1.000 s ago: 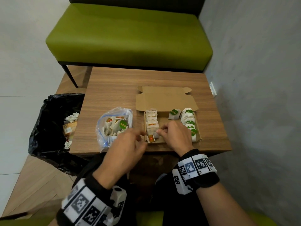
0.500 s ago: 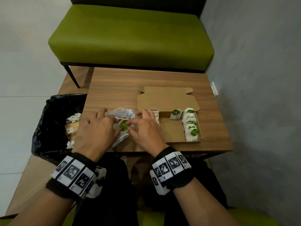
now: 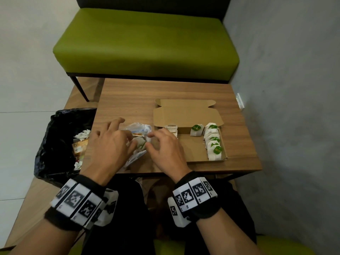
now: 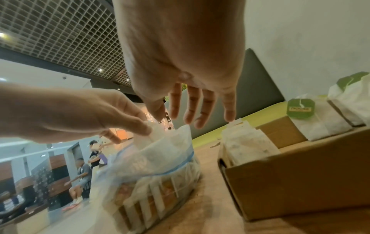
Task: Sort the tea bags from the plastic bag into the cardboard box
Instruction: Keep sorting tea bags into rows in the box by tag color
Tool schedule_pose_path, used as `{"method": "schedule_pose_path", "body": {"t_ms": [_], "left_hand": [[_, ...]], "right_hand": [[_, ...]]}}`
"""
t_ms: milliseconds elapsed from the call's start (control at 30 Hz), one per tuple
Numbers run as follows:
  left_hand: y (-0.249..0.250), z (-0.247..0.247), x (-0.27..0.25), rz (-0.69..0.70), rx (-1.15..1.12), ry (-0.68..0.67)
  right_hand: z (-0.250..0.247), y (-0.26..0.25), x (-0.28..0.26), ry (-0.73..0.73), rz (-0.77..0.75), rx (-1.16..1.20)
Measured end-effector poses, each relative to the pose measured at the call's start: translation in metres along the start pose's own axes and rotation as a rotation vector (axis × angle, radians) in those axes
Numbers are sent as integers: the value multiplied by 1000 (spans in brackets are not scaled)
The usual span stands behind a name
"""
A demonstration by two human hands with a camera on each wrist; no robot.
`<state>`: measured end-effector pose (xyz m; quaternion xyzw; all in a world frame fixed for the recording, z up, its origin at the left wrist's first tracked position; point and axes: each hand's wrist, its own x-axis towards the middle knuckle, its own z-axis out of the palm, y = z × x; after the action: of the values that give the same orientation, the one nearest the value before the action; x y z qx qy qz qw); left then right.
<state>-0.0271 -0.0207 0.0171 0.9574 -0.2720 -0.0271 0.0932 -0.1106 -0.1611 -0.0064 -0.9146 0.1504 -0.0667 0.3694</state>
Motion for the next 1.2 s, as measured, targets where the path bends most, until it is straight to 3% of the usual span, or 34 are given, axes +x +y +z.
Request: {"method": "schedule_pose_path", "body": {"t_ms": [233, 400, 467, 600, 767, 933, 1200], "left_hand": [[0, -41, -20, 275, -300, -67], [15, -59, -28, 126, -728, 17], [26, -61, -33, 79, -925, -56], [47, -50, -47, 149, -1082, -174], [70, -36, -61, 31, -1266, -247], [85, -30, -73, -17, -1343, -286], [91, -30, -80, -78, -1425, -265]], "right_hand": [[-21, 3, -11, -69, -193, 221], [-42, -2, -30, 6, -121, 485], [-50, -1, -42, 70, -63, 667], [-64, 2, -65, 107, -42, 854], [-78, 18, -98, 58, 54, 858], [-73, 30, -122, -201, 79, 804], [-51, 32, -130, -203, 164, 662]]}}
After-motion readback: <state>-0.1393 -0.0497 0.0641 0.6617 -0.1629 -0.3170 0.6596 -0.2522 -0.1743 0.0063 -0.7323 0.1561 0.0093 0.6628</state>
